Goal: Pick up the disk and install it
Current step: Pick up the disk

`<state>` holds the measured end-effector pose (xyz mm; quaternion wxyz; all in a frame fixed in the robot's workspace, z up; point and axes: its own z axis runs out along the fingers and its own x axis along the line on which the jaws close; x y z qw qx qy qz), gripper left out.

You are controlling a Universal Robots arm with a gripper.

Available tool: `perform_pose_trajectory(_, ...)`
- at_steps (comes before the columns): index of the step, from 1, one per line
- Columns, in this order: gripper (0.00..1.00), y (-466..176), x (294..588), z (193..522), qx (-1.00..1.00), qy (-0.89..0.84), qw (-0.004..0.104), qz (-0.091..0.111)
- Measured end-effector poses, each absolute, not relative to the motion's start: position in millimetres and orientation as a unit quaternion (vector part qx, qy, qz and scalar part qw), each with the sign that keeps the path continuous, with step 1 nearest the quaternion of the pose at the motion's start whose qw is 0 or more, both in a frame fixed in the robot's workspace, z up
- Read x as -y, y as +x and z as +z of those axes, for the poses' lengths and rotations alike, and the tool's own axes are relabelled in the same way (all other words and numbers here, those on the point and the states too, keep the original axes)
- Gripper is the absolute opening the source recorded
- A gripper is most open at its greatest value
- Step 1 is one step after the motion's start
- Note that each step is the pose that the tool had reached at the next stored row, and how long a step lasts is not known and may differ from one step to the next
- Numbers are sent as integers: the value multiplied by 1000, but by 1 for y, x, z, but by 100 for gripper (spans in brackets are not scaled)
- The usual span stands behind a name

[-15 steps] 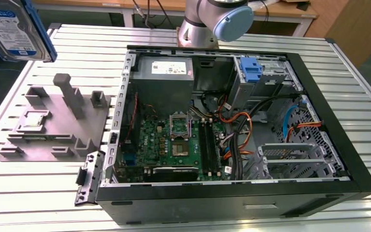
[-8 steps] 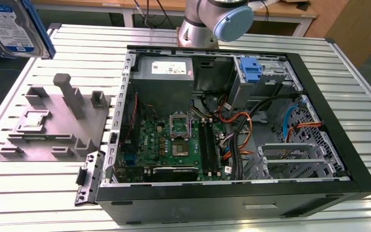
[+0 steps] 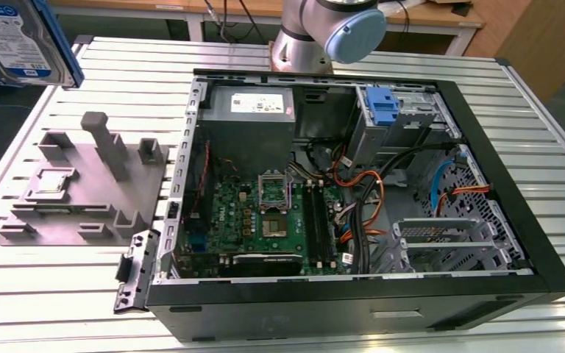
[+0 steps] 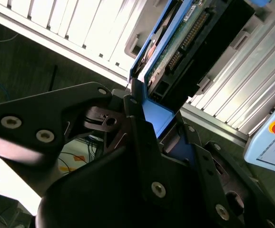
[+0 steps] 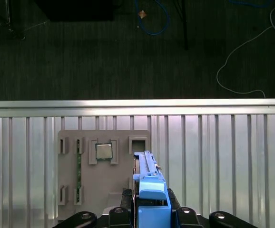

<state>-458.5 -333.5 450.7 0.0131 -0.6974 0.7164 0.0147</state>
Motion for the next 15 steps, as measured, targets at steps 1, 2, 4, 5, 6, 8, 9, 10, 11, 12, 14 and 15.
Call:
perform_pose_trajectory(1,36,-458,334,451,-716,-697,13,15)
perform_pose_trajectory(2,36,-458,333,451,-716,-697,13,15)
perform_pose_trajectory(4,36,-456,334,451,-716,-697,13,15)
perform_pose_trajectory(5,36,-454,334,451,-716,-697,13,15)
perform_pose_trajectory(6,36,-451,334,451,-716,-697,13,15)
perform_pose_trajectory(8,36,-445,334,450,-716,-697,13,15)
perform_pose_trajectory(9,36,-440,334,450,-716,-697,13,15)
perform_pose_trajectory(10,36,-437,334,450,-716,-698,13,15)
perform_pose_trajectory(11,36,-433,334,450,-716,-698,13,15)
perform_pose_trajectory(12,36,-430,334,450,-716,-698,13,15)
perform_pose_trajectory(14,36,-425,334,449,-716,-698,13,15)
perform_pose_trajectory(15,36,-425,333,449,-716,-698,13,15)
